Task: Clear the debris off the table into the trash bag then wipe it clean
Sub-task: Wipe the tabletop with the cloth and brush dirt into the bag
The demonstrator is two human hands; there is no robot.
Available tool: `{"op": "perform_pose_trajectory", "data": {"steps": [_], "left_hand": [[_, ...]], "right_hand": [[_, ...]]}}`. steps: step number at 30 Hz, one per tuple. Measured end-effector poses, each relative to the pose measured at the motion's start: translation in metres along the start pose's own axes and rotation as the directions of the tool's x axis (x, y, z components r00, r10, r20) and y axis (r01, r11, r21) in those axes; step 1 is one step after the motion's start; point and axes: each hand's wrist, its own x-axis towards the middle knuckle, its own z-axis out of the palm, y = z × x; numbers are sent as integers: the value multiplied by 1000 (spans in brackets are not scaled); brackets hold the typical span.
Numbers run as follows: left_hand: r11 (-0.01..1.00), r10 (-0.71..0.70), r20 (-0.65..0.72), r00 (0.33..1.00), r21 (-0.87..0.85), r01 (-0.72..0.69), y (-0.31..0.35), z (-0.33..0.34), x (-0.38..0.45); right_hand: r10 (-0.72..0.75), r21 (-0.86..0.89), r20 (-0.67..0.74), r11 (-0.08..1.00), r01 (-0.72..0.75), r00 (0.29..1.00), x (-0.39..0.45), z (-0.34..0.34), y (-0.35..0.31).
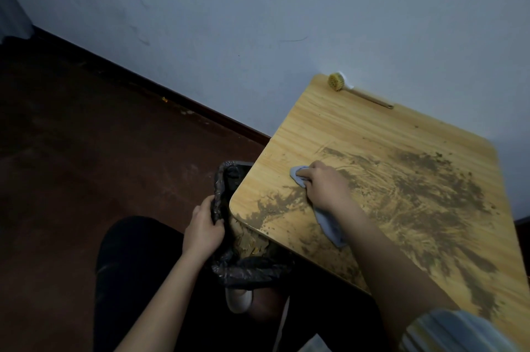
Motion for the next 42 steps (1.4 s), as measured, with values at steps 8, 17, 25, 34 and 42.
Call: {"op": "perform_pose_trajectory", "data": {"steps": [8,17,25,34,42], "left_hand": [[1000,7,0,1000,-4,-7,2,1,-3],[1000,6,1,1000,-8,-6,4,0,-6],[1000,8,8,1000,-12,-8,5,0,-8],[1000,4,17,1000,-20,-4,3,1,-8],[1000,-1,17,1000,-20,1,4,0,-9]], "right_hand": [[-244,90,30,966,241,969,-18,7,-24],[-356,118,6,928,353,934,-24,3,-36],[-231,82,-4,970,230,973,-15,8,-36],[-426,83,50,903,421,903,-17,11,-47],[-492,102,92,870,483,866,-22,5,-54]]}}
